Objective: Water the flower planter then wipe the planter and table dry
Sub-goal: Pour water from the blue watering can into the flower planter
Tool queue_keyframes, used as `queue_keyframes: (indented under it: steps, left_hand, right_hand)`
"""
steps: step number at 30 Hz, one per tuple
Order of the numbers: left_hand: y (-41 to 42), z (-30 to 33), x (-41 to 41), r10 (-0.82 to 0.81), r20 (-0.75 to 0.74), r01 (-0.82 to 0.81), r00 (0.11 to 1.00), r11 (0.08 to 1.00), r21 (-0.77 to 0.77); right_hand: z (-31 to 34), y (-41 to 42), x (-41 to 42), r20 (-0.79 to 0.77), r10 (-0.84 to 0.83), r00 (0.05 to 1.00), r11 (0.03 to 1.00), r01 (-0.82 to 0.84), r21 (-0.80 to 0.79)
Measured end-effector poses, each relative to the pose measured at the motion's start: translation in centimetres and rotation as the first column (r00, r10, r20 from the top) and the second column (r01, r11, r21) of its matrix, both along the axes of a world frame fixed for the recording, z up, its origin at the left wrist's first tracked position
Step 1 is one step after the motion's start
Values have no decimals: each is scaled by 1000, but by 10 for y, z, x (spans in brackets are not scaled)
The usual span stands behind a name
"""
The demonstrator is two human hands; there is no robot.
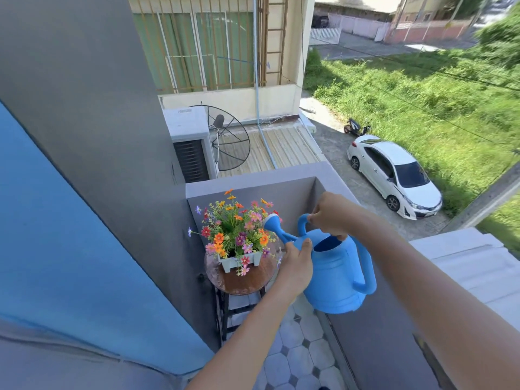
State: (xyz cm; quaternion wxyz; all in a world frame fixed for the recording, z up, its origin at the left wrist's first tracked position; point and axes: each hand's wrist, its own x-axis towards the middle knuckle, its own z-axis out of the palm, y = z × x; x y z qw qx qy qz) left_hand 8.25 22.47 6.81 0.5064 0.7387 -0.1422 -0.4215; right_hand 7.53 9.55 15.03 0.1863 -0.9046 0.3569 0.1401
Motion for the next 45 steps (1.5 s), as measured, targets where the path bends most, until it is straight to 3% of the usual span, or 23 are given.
queue_keyframes:
  steps: [18, 31, 36, 40, 45]
  left_hand:
    - [11, 4, 58, 142, 52, -138, 989, 988, -62]
    - [-10, -18, 54, 35, 24, -34, 999, 999, -17]
    - [-18, -14, 44, -24, 7, 25, 1000, 999, -42]
    - [-20, -21, 43, 5, 57, -2, 998, 999, -52]
    - [-23, -30, 43, -13, 153, 21, 988, 999, -47]
  right_hand:
    - [8, 18, 57, 140, 58, 988, 997, -63, 32]
    - [-7, -3, 41, 99, -55, 994, 998, 53, 19]
    - [-6, -12, 25, 111, -149, 983, 984, 136, 119]
    - [-10, -19, 15, 178, -135, 975, 983, 108, 151]
    - [-24, -25, -2, 271, -229, 935, 939, 138, 316]
